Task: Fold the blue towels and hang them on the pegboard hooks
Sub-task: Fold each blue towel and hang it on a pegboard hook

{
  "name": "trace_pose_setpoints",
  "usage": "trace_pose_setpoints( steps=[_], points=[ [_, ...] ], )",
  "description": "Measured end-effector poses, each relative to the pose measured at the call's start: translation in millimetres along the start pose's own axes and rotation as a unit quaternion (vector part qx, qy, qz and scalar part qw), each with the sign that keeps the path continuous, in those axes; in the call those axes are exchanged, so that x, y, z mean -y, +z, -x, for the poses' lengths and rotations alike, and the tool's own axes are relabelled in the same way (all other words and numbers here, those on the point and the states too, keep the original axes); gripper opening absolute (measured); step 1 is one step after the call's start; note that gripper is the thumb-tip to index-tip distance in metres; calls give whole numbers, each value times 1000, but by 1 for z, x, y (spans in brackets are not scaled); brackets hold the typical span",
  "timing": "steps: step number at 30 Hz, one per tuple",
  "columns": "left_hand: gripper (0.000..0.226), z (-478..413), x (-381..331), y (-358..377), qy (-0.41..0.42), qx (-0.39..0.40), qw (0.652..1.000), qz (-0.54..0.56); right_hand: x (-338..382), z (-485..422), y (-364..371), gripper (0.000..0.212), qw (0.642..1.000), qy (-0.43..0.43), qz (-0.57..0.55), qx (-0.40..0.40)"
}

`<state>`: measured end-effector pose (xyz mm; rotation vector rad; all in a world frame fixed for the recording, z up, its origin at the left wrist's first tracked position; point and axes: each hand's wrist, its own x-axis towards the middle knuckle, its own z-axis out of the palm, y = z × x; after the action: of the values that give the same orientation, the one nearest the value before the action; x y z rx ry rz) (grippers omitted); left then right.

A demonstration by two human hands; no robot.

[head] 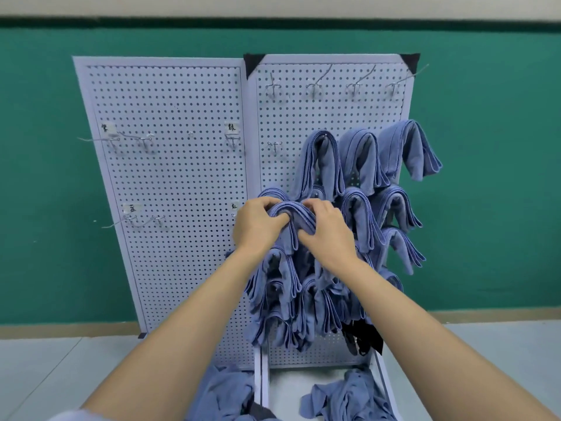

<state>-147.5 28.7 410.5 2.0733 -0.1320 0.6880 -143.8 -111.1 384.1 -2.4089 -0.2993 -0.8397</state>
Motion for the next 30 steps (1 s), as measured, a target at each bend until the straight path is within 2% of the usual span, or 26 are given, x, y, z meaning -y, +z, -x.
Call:
trace_pose_setpoints(
  steps=[3,6,11,14,17,22,26,30],
  points=[
    [21,-15,4,-9,25,-1,1000,-18,-1,-15,-11,33,999,5,-34,-17],
    [27,-31,2,-20,59,3,998,-19,2,-34,-25,32,999,-2,-35,-23],
    [30,-76,-18,-33,96,-39,991,81,29,-84,-50,30,994,-32,-47,-96],
    [33,-114,-25,-36,112,-68,982,133,47,-119,-56,30,991,-46,-48,-114],
    [30,-146,-29,-32,102,-83,977,165,55,-152,-46,29,990,-28,-61,-127],
    [29,-181,-20,-12,86,-115,982,123,50,-188,-13,24,989,20,-102,-109],
    [28,-191,-3,7,79,-123,985,86,37,-197,14,26,988,41,-118,-95],
    [35,-188,18,29,82,-111,984,117,19,-193,34,27,985,31,-120,-117]
  ],
)
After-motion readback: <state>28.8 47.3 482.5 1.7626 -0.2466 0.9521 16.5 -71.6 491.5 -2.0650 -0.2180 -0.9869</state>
